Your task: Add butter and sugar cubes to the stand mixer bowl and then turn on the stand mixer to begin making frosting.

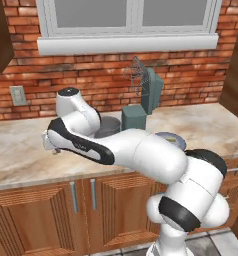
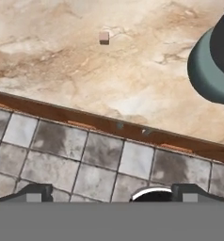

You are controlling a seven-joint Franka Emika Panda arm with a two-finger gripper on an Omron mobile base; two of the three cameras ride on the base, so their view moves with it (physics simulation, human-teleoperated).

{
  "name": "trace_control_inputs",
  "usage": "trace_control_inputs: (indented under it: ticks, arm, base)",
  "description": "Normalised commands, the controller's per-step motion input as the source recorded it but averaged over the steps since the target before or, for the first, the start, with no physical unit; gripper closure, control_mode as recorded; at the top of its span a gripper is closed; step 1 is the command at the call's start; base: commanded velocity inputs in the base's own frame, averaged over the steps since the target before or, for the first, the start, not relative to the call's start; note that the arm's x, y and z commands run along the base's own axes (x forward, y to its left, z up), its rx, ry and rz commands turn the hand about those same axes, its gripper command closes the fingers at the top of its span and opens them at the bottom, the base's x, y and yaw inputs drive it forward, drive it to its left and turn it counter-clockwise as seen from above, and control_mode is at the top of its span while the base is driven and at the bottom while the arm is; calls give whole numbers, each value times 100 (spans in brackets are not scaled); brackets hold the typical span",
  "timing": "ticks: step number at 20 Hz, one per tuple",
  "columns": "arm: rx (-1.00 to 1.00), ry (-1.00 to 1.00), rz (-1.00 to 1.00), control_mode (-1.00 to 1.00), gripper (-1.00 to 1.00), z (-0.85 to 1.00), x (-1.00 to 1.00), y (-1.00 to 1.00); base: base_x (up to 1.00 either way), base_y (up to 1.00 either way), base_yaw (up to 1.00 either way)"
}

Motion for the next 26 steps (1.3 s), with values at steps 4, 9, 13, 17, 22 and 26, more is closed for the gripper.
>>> trace_control_inputs:
  ticks: [4,9,13,17,22,26]
  arm:
    - [0,0,0,-100,-100,-27,59,30]
    - [0,0,0,-100,-100,-32,62,20]
    - [0,0,0,-100,-100,-39,52,9]
    - [0,0,0,-100,-100,-43,44,10]
    - [0,0,-2,-100,-100,-27,29,9]
    - [0,0,-6,-100,-100,-19,20,9]
  base:
    - [0,0,0]
    - [0,0,0]
    - [0,0,0]
    - [0,0,0]
    - [0,0,0]
    - [0,0,0]
